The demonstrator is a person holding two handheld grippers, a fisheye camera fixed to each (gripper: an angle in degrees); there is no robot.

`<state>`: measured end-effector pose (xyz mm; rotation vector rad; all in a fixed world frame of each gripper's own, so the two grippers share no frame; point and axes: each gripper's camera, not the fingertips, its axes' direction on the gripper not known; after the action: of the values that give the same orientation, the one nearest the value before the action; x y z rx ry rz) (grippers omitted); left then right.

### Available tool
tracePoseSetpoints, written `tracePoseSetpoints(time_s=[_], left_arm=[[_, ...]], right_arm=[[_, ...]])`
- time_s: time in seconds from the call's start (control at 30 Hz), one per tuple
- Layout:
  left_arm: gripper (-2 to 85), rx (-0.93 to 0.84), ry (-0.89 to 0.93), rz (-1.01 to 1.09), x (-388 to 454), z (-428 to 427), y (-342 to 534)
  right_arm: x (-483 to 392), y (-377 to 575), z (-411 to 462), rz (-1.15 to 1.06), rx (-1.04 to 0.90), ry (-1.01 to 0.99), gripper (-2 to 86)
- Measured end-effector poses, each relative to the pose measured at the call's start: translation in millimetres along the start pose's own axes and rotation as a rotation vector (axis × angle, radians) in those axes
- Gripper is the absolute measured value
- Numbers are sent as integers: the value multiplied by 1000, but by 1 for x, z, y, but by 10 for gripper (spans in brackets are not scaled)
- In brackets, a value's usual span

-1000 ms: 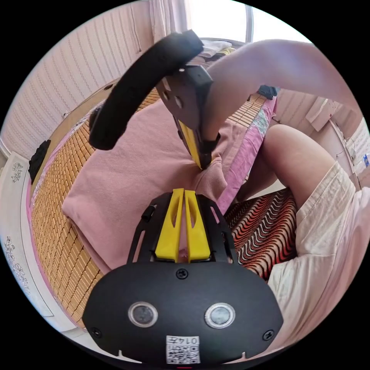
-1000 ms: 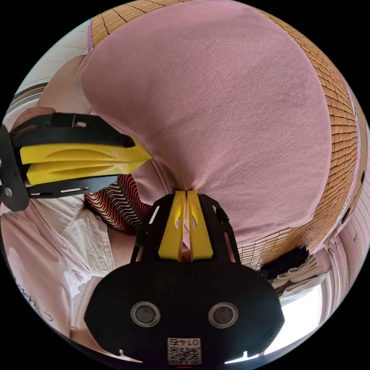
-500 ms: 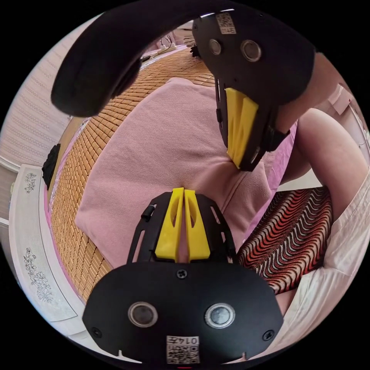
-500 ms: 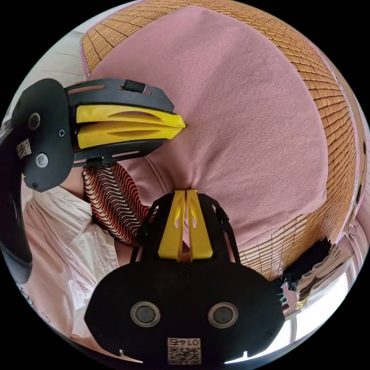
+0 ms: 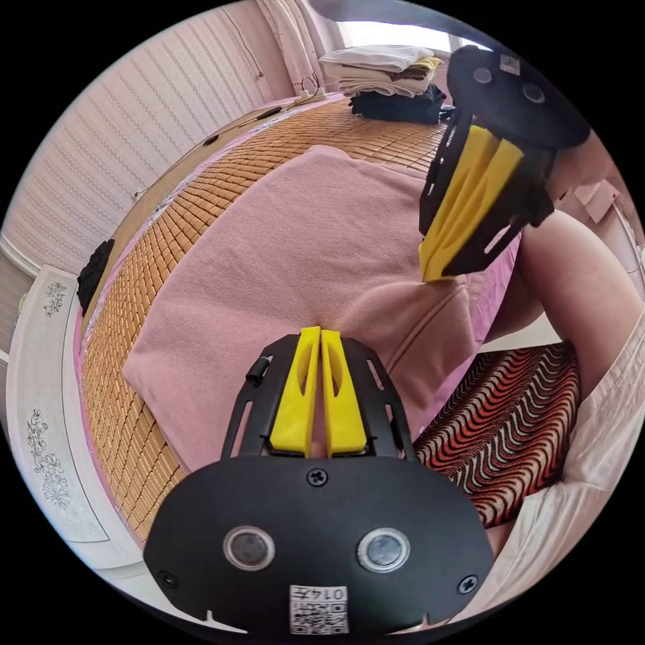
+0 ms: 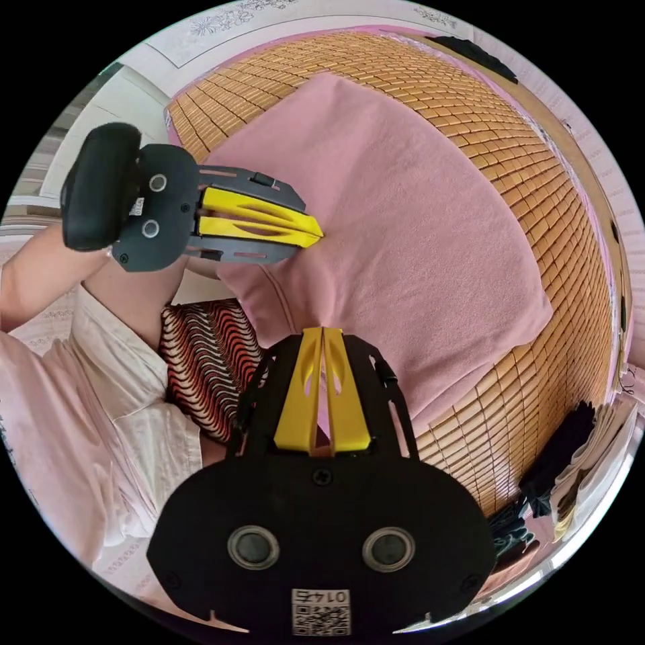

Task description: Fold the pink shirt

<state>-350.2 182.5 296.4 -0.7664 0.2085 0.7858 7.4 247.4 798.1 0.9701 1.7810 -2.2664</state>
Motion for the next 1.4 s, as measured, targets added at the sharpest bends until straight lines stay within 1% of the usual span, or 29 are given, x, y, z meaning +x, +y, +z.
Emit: tracePoseSetpoints(time_s=[0.03, 0.1, 0.13, 0.23, 0.3, 0.37, 0.43, 0.5, 0.7, 0.77, 0.83, 0.87, 0.9, 0.93, 0.97, 1.07, 1.2, 1.23, 1.3, 1.33, 1.4], left_arm=[[-10, 4, 2, -4, 0, 0, 1], [-10, 20, 9, -23, -2, 0, 4], [-10, 23, 11, -28, -2, 0, 4], [-10, 22, 6, -37, -2, 0, 5], [-10, 22, -18, -23, 1, 0, 5], [-10, 33, -20, -28, 1, 0, 7], [-10, 43, 0, -42, -2, 1, 10], [-10, 53, 39, -65, -8, 1, 12], [-10, 52, 39, -18, -9, 1, 12], [-10, 46, 44, -6, -11, 1, 11], [-10, 52, 52, -6, -12, 1, 12], [-10, 59, 55, -9, -13, 1, 13], [-10, 66, 56, -10, -13, 1, 14], [-10, 68, 56, -9, -13, 1, 14], [-10, 69, 55, -7, -14, 0, 15], [-10, 47, 53, 1, -12, -6, 15], [-10, -4, 58, 90, 1, -19, 23], [-10, -20, 74, 106, 3, -20, 25], [-10, -81, 254, 131, 8, -24, 32], [-10, -80, 277, 120, 9, -24, 34], [-10, -57, 225, 96, 15, -16, 46]], right_arm=[[2, -1, -8, -2, 28, -19, -9], [13, -13, -39, 23, 145, -64, -10], [15, -18, -44, 26, 160, -62, -10], [19, -55, -53, 6, 149, 56, -10], [20, -88, -49, 2, 154, 213, -10], [27, -109, -38, 31, 154, 295, -10], [43, -130, -10, 78, 51, 237, -9], [56, -139, 4, 128, 67, 195, -9], [89, -147, -20, 98, -29, -6, -9], [91, -147, -37, 86, 23, 33, -9], [94, -152, -47, 96, 56, 30, -9], [95, -158, -40, 92, 36, 50, -9], [94, -165, -19, 77, -48, 78, -8], [93, -167, -9, 76, -74, 89, -8], [91, -168, -5, 97, -31, 121, -8], [94, -173, -5, 77, -93, 113, -8], [103, -168, -8, 59, -114, 73, -8], [102, -168, -8, 49, -117, 82, -8], [100, -163, -8, 23, -122, 106, -8], [101, -161, -9, 26, -122, 102, -8], [107, -154, -11, 41, -121, 76, -8]])
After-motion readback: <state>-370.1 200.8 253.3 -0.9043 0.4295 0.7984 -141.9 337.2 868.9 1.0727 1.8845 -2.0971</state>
